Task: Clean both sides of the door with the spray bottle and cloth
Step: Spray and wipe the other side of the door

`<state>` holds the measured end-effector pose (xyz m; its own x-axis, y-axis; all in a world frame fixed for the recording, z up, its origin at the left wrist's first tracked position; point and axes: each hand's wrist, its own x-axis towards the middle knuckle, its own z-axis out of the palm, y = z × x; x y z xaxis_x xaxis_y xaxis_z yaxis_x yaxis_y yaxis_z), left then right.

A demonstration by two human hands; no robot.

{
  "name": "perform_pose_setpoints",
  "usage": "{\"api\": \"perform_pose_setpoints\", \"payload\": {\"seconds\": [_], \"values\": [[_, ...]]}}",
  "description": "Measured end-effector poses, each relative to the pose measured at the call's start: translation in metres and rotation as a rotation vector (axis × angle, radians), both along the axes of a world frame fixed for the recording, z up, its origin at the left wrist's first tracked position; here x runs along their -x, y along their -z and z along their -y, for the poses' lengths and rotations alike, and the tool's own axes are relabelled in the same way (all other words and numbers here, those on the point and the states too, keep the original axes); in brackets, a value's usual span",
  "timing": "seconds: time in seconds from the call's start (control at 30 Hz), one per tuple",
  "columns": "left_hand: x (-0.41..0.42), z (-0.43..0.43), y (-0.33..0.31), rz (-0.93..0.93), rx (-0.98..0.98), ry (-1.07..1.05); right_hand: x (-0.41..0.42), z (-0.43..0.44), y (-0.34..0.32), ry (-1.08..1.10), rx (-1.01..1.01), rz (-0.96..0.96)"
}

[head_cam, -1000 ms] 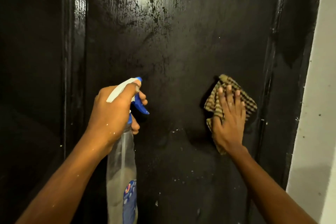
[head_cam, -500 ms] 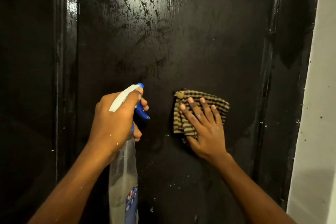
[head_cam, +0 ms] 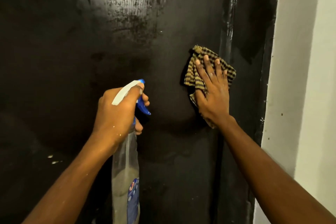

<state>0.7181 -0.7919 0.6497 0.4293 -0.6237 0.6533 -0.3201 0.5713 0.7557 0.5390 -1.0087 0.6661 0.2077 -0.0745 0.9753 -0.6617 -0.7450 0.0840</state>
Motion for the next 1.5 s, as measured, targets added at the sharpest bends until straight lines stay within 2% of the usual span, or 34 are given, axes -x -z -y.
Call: {"api": "perform_pose_setpoints", "payload": {"seconds": [0.17,0.27,0.37,0.43,0.5,0.6,0.73,0.83,1.0,1.1,1.17,1.37,1.5], "values": [[0.048,0.033,-0.003,0.049,0.017,-0.011,0.023,0.021,-0.028,0.023,0.112,-0.059],[0.064,0.058,-0.007,0.032,-0.026,-0.029,0.037,0.035,-0.05,0.028,0.091,0.028],[0.069,0.086,-0.023,-0.105,-0.128,-0.003,0.05,0.049,-0.085,0.096,0.028,0.13],[0.082,0.085,-0.023,-0.011,-0.051,-0.035,0.05,0.05,-0.098,0.091,0.003,0.141],[0.101,0.074,-0.024,0.084,0.042,-0.064,0.044,0.044,-0.09,-0.011,-0.006,0.182],[0.115,0.072,-0.03,0.129,0.087,-0.058,0.04,0.039,-0.038,-0.158,0.01,0.227],[0.119,0.078,-0.05,0.123,0.081,-0.014,0.049,0.048,0.007,-0.15,0.054,0.155],[0.122,0.079,-0.066,0.113,0.098,0.012,0.048,0.045,-0.021,-0.123,0.064,0.166],[0.126,0.083,-0.089,0.094,0.097,0.088,0.039,0.041,-0.128,-0.079,0.011,0.245],[0.128,0.087,-0.094,0.083,0.092,0.113,0.037,0.041,-0.159,-0.067,0.017,0.24],[0.128,0.089,-0.093,0.08,0.102,0.122,0.038,0.042,-0.147,-0.079,0.05,0.235],[0.125,0.095,-0.085,0.084,0.074,0.152,0.051,0.048,-0.054,-0.115,0.084,0.159],[0.126,0.095,-0.088,0.087,0.077,0.139,0.052,0.05,-0.066,-0.092,0.08,0.142]]}}
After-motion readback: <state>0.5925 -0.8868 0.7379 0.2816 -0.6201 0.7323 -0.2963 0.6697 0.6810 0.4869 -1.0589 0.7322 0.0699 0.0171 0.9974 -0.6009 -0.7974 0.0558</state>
